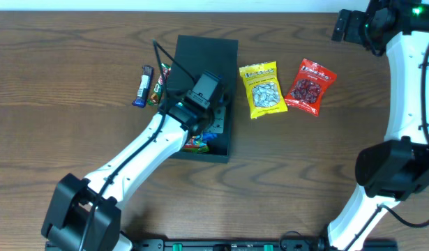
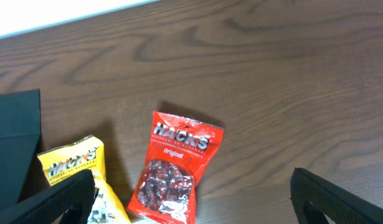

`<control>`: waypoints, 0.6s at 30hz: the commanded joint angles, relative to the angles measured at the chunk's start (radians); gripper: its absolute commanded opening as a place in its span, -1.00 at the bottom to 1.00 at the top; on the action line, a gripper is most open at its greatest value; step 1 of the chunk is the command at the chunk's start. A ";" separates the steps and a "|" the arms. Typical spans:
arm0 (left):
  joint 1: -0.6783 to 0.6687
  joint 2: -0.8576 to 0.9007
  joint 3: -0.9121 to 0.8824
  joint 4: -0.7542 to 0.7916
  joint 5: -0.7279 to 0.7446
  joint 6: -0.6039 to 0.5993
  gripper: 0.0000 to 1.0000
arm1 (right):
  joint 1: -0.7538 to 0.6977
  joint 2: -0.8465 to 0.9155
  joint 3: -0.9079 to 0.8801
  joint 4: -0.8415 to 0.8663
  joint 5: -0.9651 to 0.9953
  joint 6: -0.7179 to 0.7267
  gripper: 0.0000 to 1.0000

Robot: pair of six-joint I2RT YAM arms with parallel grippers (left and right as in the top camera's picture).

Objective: Pack container
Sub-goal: 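Carry the Oreo pack into the box's right side with left gripper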

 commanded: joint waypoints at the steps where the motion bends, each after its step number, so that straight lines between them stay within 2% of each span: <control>1: -0.021 0.013 0.003 -0.014 -0.014 -0.041 -0.45 | -0.003 -0.018 0.013 0.003 0.011 -0.014 0.98; 10: -0.027 0.013 0.003 -0.059 0.083 -0.049 -0.44 | -0.004 -0.018 0.013 0.009 0.011 -0.014 0.99; 18: -0.027 0.013 0.003 -0.070 0.110 -0.048 -0.30 | -0.004 -0.018 0.013 0.015 0.011 -0.014 0.98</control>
